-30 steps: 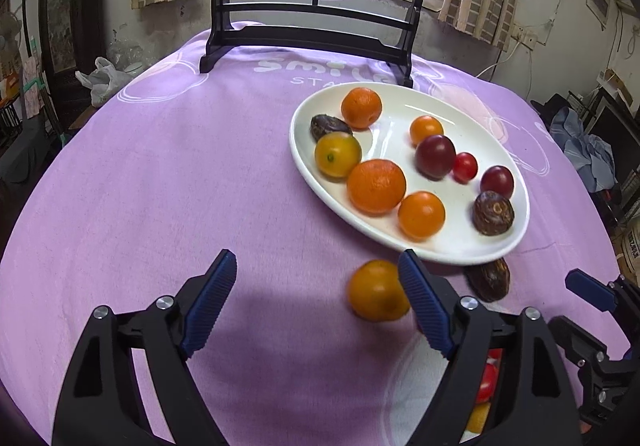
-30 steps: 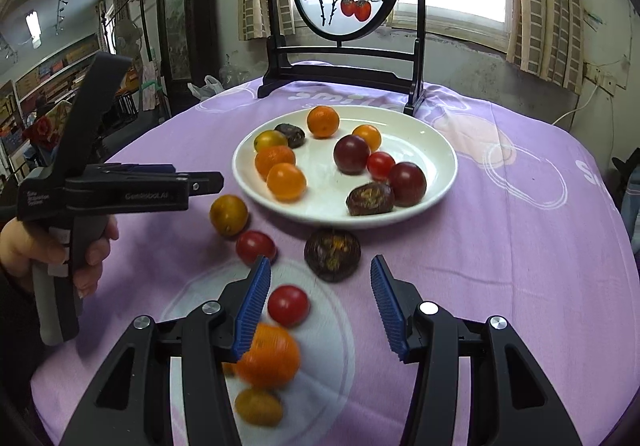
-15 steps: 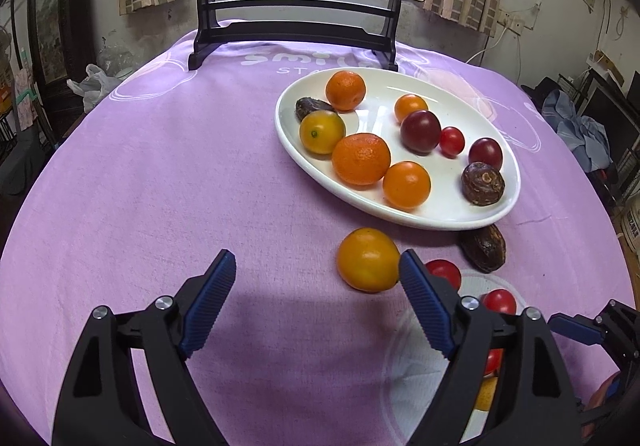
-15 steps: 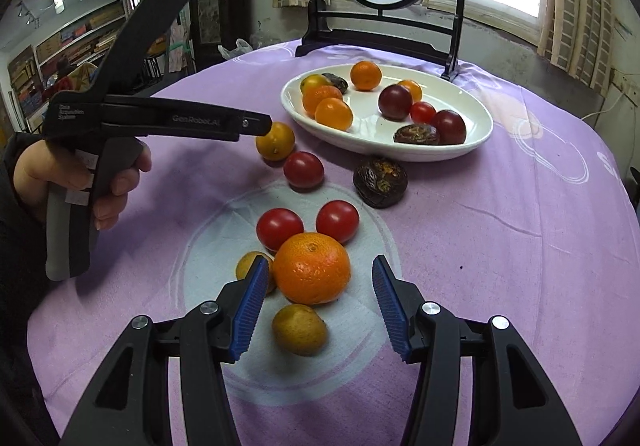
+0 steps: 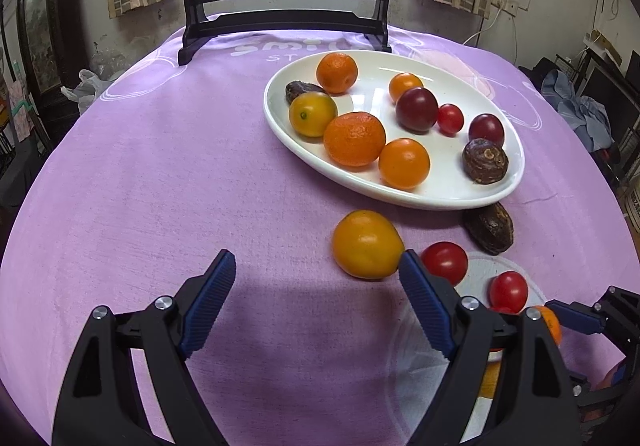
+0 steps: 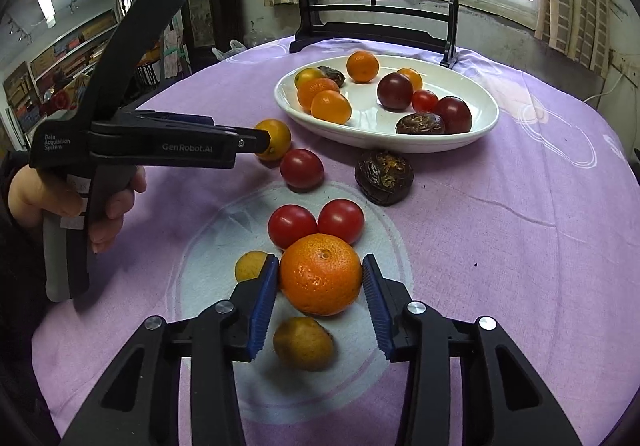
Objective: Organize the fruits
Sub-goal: 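Grasp a yellow tomato with the left gripper while the right gripper grasps an orange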
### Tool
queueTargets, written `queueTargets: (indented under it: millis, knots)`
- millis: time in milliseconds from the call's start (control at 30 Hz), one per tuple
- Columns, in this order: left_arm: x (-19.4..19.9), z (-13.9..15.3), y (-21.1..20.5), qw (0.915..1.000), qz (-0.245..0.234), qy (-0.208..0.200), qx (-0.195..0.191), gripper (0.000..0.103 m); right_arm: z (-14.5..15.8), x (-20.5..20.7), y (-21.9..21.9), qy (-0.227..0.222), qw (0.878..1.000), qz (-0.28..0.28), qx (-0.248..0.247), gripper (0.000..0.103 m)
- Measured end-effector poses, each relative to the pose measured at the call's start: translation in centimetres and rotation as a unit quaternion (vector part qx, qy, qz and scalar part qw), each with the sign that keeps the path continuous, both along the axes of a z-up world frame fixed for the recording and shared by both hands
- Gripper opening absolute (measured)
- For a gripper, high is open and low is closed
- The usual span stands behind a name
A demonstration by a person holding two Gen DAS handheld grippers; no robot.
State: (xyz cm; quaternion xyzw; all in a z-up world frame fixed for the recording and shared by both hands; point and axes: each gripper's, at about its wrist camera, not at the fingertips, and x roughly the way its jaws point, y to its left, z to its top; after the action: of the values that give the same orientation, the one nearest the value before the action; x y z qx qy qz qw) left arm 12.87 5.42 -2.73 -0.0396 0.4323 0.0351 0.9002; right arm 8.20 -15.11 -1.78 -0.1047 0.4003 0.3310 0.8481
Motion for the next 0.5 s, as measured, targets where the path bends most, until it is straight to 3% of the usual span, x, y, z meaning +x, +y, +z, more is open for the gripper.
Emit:
queueTargets:
  millis: [400,500]
  knots:
    - [0.4,-1.1,-1.0,0.9996,-0.018,0.001,0.02,0.081,1.0,0.3,-1.4,-0.026,0.999,-0.031,0.006,0.043]
    - [1.0,-1.7,-1.5,0.9993,-0.025,0.001,0.028,0.07,1.2,0.2,-1.4,-0.03,0.999,-0.03,0.009,0.043]
